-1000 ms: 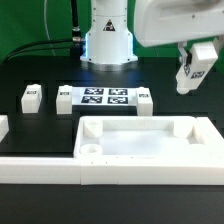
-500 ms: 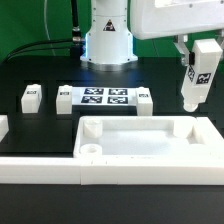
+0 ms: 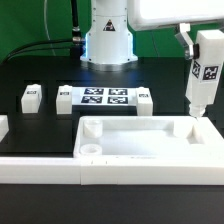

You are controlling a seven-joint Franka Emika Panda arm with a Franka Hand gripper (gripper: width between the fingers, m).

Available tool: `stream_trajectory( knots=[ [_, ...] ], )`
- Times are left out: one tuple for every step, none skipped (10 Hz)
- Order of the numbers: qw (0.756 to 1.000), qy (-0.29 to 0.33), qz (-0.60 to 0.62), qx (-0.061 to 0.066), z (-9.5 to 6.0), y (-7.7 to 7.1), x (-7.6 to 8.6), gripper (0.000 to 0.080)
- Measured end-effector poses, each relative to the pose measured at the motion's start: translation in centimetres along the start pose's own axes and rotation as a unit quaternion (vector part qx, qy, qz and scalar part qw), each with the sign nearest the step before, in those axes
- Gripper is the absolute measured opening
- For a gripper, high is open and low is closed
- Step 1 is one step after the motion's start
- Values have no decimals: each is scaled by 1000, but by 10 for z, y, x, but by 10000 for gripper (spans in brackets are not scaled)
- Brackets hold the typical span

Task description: Assemble desk

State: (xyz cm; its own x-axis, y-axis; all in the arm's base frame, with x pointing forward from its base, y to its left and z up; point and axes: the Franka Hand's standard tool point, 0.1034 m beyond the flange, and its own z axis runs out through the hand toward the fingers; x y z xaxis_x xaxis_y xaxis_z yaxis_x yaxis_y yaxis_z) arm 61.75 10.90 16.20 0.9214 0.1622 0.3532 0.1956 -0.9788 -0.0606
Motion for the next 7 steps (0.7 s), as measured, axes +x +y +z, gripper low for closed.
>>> stream_trajectory(
  knots=[
    [1000,7,-9,-1,8,1,0,288],
    [1000,4,-22,1,17,2,4,288],
    [999,11,-33,2,20,2,18,288],
    [999,19,-35,2,16,1,28,288],
    [999,18,-35,2,17,1,27,288],
    [999,18,-35,2,17,1,26,288],
    [999,18,-35,2,18,1,26,288]
  ],
)
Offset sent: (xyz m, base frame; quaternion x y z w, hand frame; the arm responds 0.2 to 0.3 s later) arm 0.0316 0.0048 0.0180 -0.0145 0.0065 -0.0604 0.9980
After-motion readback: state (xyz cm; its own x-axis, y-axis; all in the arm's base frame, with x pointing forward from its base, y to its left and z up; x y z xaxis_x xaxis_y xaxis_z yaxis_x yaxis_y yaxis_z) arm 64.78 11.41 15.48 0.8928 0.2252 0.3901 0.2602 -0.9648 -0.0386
